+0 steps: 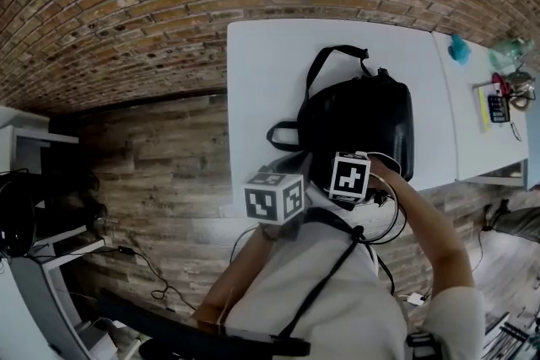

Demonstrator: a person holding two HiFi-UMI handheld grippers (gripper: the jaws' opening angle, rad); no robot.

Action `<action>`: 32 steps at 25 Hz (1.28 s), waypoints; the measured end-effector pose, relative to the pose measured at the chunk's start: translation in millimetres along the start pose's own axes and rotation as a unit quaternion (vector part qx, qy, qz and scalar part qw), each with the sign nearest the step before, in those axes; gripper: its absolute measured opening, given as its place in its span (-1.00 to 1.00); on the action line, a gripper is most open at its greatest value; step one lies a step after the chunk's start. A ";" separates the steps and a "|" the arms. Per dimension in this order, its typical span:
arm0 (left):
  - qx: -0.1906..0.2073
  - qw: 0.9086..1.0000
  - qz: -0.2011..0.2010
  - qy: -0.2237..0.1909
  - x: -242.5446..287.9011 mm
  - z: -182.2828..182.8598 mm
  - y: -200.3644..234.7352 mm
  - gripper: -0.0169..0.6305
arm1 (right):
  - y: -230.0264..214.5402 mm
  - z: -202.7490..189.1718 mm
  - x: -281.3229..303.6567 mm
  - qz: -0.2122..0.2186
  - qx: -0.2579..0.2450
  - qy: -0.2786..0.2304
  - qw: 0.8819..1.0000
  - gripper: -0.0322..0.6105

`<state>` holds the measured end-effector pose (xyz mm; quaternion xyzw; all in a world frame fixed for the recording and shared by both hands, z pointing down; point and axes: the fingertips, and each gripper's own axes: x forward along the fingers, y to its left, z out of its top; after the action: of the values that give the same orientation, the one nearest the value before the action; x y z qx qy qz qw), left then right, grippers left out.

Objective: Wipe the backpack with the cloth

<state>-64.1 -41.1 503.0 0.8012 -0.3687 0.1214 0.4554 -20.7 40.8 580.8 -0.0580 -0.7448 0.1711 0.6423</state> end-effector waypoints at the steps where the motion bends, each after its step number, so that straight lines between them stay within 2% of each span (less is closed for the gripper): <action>1: 0.000 1.000 0.000 0.002 -0.5 -0.2 1.3 -0.93 | 0.8 -0.8 -0.1 0.004 0.004 -0.002 1.000 -0.76; 4: -0.002 1.000 0.002 0.004 -2.9 0.6 6.8 -0.93 | 3.0 -2.0 -2.7 0.016 0.024 -0.018 0.999 -0.76; 8: -0.001 1.000 0.006 -0.003 -7.7 8.6 17.2 -0.93 | 0.6 -1.2 -15.7 0.015 0.064 -0.063 0.996 -0.76; 10: 0.000 1.000 0.005 -0.008 -11.1 14.9 21.5 -0.93 | -0.6 1.1 -26.1 0.014 0.093 -0.100 0.991 -0.76; 12: -0.002 1.000 0.000 -0.012 -15.2 22.4 22.2 -0.93 | -2.3 4.4 -39.1 0.014 0.128 -0.150 0.980 -0.76; 15: -0.014 0.999 -0.037 -0.015 -20.2 33.5 10.9 -0.93 | -5.0 9.5 -63.5 0.020 0.185 -0.249 0.950 -0.76; 17: -0.014 0.998 -0.060 -0.019 -22.3 41.0 2.5 -0.93 | -7.3 11.9 -83.1 0.022 0.220 -0.325 0.919 -0.76; 21: 0.013 0.997 -0.077 -0.024 -21.5 53.6 -7.8 -0.93 | -7.2 13.9 -124.8 0.011 0.265 -0.460 0.847 -0.76; 23: 0.019 0.996 -0.083 -0.025 -20.9 57.4 -10.3 -0.93 | -6.1 16.2 -141.6 -0.003 0.270 -0.501 0.822 -0.76; 26: 0.024 0.996 -0.082 -0.036 -25.5 58.6 -14.2 -0.93 | -3.1 20.5 -159.2 -0.019 0.260 -0.532 0.806 -0.76; 32: 0.017 0.996 -0.069 -0.059 -44.0 40.3 -23.9 -0.93 | 12.4 23.4 -177.5 -0.023 0.221 -0.560 0.798 -0.75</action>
<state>-83.8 -45.5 441.9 0.8383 -0.3364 0.0482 0.4262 -15.3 -6.2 407.7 0.2088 -0.9175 0.3193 0.1122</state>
